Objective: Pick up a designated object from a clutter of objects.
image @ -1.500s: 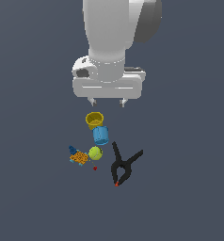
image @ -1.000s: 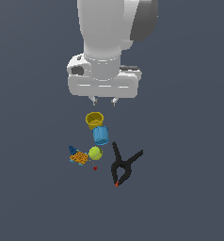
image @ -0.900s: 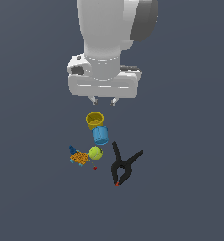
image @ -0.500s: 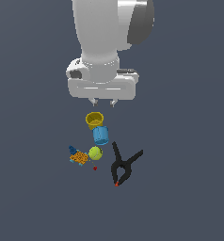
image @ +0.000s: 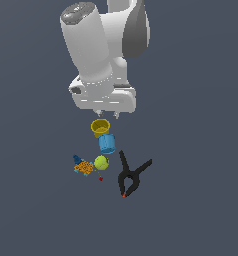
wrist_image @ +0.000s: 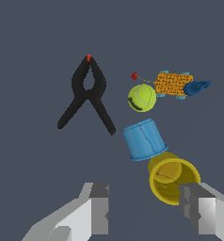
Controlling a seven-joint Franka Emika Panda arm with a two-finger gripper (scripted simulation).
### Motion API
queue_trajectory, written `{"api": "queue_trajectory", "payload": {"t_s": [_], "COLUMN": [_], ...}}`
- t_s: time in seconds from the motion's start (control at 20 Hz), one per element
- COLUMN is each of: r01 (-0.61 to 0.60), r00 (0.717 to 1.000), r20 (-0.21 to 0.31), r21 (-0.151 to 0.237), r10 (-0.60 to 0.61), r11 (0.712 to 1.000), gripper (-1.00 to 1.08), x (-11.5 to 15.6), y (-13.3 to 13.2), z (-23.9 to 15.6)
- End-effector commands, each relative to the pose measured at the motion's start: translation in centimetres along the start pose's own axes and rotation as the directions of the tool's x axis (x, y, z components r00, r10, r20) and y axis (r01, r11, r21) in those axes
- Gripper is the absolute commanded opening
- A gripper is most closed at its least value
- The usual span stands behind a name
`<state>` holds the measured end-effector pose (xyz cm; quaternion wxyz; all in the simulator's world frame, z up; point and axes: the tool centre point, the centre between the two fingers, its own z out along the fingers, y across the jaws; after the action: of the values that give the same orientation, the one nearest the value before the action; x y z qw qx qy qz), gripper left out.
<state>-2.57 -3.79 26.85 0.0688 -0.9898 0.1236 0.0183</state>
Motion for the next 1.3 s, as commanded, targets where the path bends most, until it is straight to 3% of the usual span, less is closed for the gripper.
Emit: {"api": "queue_trajectory", "payload": {"t_s": [0.0,0.3,0.6,0.9,1.25], "r01": [-0.066,-0.25,-0.437,-0.615,-0.791], "r00": [0.998,0.968,0.899,0.788,0.61], "r20": [0.018,0.072,0.134,0.201,0.277], "r21": [0.043,0.141,0.214,0.26,0.279], "r10": [0.066,0.242,0.417,0.581,0.743], "r11": [0.997,0.958,0.873,0.744,0.545], "gripper": [0.28,0.28,0.28,0.28,0.28], "x": [-0.6,-2.2,-4.0,-6.0,-8.8], "y": [0.7,2.7,4.9,7.1,9.9], "z": [1.3,4.6,7.6,10.4,13.5]}}
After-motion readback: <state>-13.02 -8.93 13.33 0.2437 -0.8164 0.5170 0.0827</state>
